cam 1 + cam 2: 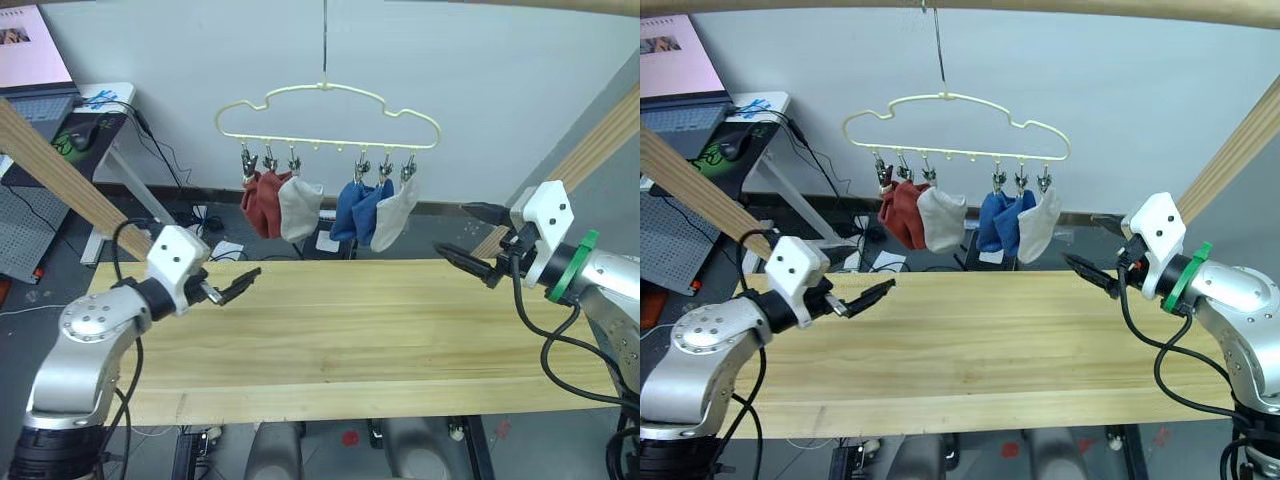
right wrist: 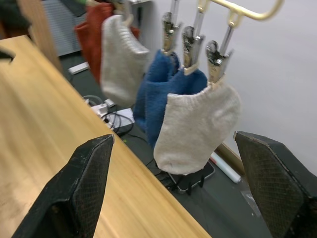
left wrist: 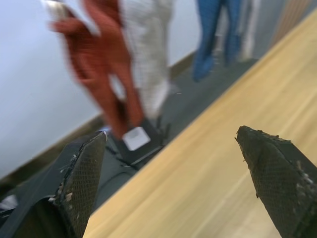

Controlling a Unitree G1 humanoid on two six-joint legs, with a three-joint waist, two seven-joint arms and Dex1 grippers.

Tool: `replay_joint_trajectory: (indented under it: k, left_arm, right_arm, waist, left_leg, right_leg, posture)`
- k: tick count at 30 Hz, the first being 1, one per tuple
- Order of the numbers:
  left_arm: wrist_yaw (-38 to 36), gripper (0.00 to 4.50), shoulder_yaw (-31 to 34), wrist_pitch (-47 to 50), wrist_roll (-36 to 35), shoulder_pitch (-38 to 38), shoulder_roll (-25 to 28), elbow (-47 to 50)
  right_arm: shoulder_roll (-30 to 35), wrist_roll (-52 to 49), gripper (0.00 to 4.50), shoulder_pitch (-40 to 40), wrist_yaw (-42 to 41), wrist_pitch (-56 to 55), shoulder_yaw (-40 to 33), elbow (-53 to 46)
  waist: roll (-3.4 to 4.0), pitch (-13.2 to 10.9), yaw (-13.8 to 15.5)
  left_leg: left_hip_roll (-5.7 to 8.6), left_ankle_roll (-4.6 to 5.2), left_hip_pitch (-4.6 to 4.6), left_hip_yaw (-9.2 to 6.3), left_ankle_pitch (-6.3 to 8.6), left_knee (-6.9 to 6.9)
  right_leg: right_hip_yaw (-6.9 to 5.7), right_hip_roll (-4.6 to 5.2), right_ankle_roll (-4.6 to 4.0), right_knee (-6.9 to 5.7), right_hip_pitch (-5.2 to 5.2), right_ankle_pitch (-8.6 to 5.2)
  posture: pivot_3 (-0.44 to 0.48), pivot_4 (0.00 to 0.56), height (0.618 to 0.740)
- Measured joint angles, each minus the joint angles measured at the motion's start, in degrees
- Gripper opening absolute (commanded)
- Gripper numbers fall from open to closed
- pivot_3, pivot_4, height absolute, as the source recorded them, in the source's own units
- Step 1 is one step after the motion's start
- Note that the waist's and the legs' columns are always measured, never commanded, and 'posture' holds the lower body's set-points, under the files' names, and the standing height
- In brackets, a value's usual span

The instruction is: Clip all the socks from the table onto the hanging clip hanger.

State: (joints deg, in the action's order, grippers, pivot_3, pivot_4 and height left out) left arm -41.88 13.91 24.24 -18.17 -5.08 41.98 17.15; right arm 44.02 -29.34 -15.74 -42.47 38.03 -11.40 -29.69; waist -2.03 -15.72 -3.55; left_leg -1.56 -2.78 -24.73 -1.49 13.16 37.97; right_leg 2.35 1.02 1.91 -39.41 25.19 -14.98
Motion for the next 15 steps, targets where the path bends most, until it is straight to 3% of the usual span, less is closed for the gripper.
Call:
replay_joint_trajectory:
  k: [8,11,15]
  left_arm:
    - [-1.45,4.49,3.18,3.58,-4.07,-1.63,1.27,-2.19]
    - [-1.48,4.49,3.71,4.66,-5.16,-2.35,1.56,-2.55]
    - [-1.32,4.49,3.89,5.67,-6.25,-3.22,1.55,-3.95]
  right_arm:
    - [0.01,0.48,4.05,-0.01,-1.22,-4.03,-0.01,4.08]
    - [0.00,0.88,4.05,0.23,-1.22,-5.08,0.00,4.76]
    - [-0.01,1.15,4.05,0.56,-1.20,-5.79,0.05,5.75]
  waist:
    - [-0.27,4.54,0.74]
    - [-0.31,5.01,0.75]
    - [-0.37,6.25,0.78]
  left_leg:
    - [0.02,0.06,0.16,0.07,-0.04,0.03]
    - [0.06,0.08,0.98,0.14,-0.04,-0.03]
    - [-0.05,0.11,1.14,0.20,-0.06,0.00]
  right_leg:
    - [0.04,-0.13,0.05,0.39,-0.32,0.21]
    - [0.07,-0.20,0.14,0.55,-1.16,0.16]
    - [0.16,-0.45,0.09,0.51,-1.24,0.20]
  posture:
    - [0.004,0.062,0.740]
    - [0.008,0.052,0.740]
    - [0.011,0.047,0.740]
